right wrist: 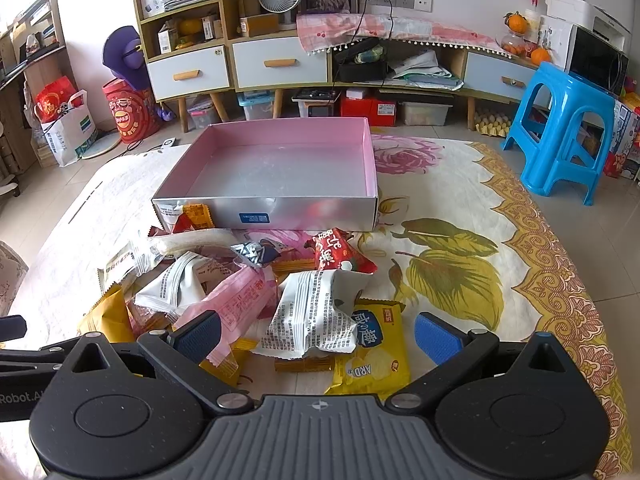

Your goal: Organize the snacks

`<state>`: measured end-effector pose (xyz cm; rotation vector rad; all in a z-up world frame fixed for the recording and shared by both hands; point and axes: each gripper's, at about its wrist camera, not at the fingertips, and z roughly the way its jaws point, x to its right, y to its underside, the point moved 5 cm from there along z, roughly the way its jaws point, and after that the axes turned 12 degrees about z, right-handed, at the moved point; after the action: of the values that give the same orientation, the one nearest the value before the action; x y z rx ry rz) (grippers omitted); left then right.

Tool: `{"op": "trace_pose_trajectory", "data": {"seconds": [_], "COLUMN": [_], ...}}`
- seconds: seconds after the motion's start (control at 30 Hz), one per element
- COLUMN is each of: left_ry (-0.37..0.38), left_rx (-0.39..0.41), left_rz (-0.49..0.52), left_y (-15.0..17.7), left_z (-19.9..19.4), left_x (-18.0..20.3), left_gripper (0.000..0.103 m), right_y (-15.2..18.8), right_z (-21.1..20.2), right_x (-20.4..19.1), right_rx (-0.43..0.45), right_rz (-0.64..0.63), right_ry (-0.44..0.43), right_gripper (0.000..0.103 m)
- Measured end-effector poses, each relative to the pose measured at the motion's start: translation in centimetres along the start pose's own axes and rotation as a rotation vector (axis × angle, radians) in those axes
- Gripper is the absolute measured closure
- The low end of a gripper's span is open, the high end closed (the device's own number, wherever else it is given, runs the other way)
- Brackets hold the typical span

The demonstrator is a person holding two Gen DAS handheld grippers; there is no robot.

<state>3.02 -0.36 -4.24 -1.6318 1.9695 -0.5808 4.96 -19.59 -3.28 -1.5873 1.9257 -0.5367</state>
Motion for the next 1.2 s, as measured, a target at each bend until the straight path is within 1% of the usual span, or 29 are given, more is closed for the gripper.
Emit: {"op": "trace_pose_trajectory", "data": {"seconds": [0.73,0.9,1.03,1.1,1.17,1.2], "left_ry": [0.0,-0.003,0.022,0.019,0.0,-0.002], "left_rx": [0.0,-0.003,-0.014,0.013,0.045,0.046], "left_rz": [0.002,0.007,-0.003,0.006,0.047,0.072], "left_y": [-0.1,-0.2,-0.5,-0.9,-1.6,-1.9], "left_z": [0.0,0.0,0.3,0.2,0.0,0.0], "left_x": [-0.1,-0.2,-0.8,-1.0,-1.1,-1.1], "left_gripper": [0.0,0.0,0.0,0.0,0.0,0.0], "right_y": [0.1,0.0,-0.8,-1.6,-2.4,-2.7], "right_z": [0.2,0.2,0.1,0.0,-0.1,-0.1], "right_x": [0.1,0.2,0.7,1.2,1.6,1.8], "right_rx": [-0.004,0.011,0.028,0.045,0.048,0.041], "right_rz": [-0.004,-0.033,-0.051,-0.053,-0.062,-0.071], "right_ry": [0.012,0.056,0.081,0.1,0.1,0.095], "right_gripper": [0.008,0.008,0.008,0.008,0.008,0.008]}}
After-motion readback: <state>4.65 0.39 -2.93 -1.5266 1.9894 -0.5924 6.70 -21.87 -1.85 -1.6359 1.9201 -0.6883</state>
